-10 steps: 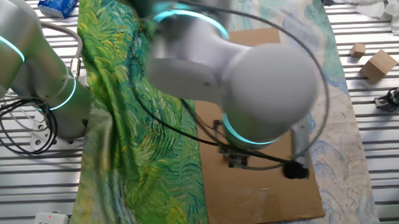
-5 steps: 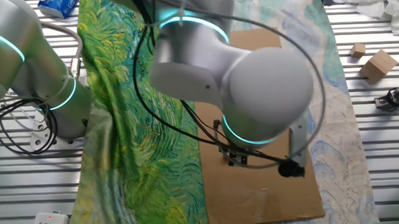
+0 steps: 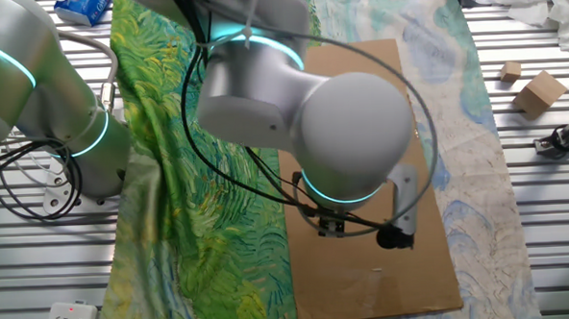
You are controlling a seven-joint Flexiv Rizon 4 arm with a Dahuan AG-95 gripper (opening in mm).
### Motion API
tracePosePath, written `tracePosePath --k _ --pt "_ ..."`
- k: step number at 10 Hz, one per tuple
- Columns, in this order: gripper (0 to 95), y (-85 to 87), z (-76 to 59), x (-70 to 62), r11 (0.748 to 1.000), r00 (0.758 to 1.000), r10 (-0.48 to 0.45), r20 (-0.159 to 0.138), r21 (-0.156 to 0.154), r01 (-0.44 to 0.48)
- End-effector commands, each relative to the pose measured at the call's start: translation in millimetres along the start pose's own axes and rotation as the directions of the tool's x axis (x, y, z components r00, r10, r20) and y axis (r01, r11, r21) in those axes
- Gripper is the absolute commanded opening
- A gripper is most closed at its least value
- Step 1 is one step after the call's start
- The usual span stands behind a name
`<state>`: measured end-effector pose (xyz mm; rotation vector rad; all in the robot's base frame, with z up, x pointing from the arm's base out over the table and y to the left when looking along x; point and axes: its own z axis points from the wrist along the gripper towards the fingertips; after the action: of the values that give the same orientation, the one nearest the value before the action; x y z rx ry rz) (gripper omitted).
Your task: Grab the block and place it at the designated location
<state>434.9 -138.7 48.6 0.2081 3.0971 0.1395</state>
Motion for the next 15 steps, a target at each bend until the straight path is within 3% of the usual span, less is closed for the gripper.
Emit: tracePosePath --k 1,3,6,7,9,10,15 --pt "0.0 -0.3 1.6 0.5 1.000 1.000 0.001 0.002 0.002 -0.001" --pt "0.0 -0.6 1.9 0.5 1.000 1.000 0.002 0.012 0.028 -0.002" --pt "0.0 -1.7 1.6 0.3 0.999 1.000 -0.006 0.014 0.039 0.005" --pt "19.0 -2.6 1.3 0.1 0.999 1.000 -0.010 0.014 0.040 0.010" --pt "19.0 -3.9 0.9 -0.2 0.999 1.000 -0.015 0.015 0.043 0.014" --pt "38.0 -5.7 0.3 -0.6 0.999 1.000 -0.019 0.019 0.045 0.018" --pt "38.0 -8.1 5.1 0.2 0.998 0.999 -0.028 0.028 0.052 0.026"
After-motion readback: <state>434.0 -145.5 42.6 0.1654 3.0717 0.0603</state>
